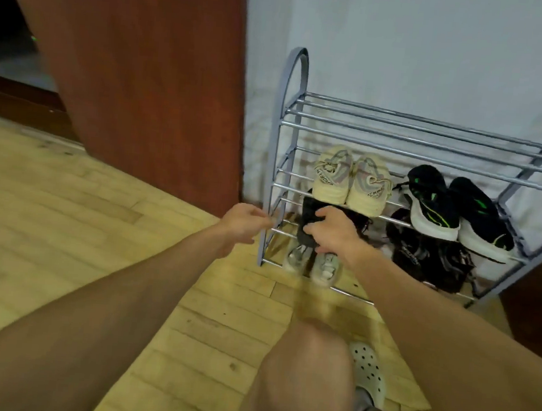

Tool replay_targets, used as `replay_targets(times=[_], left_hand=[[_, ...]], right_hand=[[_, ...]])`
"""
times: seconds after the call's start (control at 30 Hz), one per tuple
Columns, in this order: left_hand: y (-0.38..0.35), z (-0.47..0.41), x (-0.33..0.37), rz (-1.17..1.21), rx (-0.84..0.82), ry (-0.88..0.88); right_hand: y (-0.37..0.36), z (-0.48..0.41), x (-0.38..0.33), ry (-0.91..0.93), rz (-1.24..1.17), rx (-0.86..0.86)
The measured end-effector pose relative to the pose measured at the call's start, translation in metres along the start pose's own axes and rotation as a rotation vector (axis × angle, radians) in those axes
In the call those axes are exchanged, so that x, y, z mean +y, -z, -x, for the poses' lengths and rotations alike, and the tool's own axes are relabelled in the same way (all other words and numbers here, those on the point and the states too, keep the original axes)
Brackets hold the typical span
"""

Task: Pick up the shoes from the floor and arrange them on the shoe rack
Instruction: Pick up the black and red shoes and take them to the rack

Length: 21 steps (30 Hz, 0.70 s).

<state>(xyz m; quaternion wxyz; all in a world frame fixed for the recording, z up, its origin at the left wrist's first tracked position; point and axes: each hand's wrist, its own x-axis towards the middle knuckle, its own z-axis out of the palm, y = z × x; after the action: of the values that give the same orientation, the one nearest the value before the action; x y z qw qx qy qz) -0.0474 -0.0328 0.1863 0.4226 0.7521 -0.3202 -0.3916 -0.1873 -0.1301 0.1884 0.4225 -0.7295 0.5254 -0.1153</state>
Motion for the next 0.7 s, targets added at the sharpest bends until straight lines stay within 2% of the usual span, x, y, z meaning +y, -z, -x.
replay_targets(times=[0.17, 0.3, 0.53, 0.7], left_hand=[[0.063, 0.078, -0.107, 0.077, 0.066, 0.126], [0.107, 0.143, -0.21, 0.14, 0.205, 0.275], [0.137, 0.251, -0.384, -0.011, 0.428, 0.598], [0.133, 0.295, -0.461, -0.087, 0.655, 0.913]], right_hand=[[-0.108, 0.07, -0.031, 0.077, 0.13, -0.266], [-0.197, 0.12, -0.028, 0.096, 0.227, -0.451], [-0.319, 0.187, -0.002, 0.136, 0.309, -0.651], [-0.36, 0.215, 0.021, 0.098, 0.309, -0.757]])
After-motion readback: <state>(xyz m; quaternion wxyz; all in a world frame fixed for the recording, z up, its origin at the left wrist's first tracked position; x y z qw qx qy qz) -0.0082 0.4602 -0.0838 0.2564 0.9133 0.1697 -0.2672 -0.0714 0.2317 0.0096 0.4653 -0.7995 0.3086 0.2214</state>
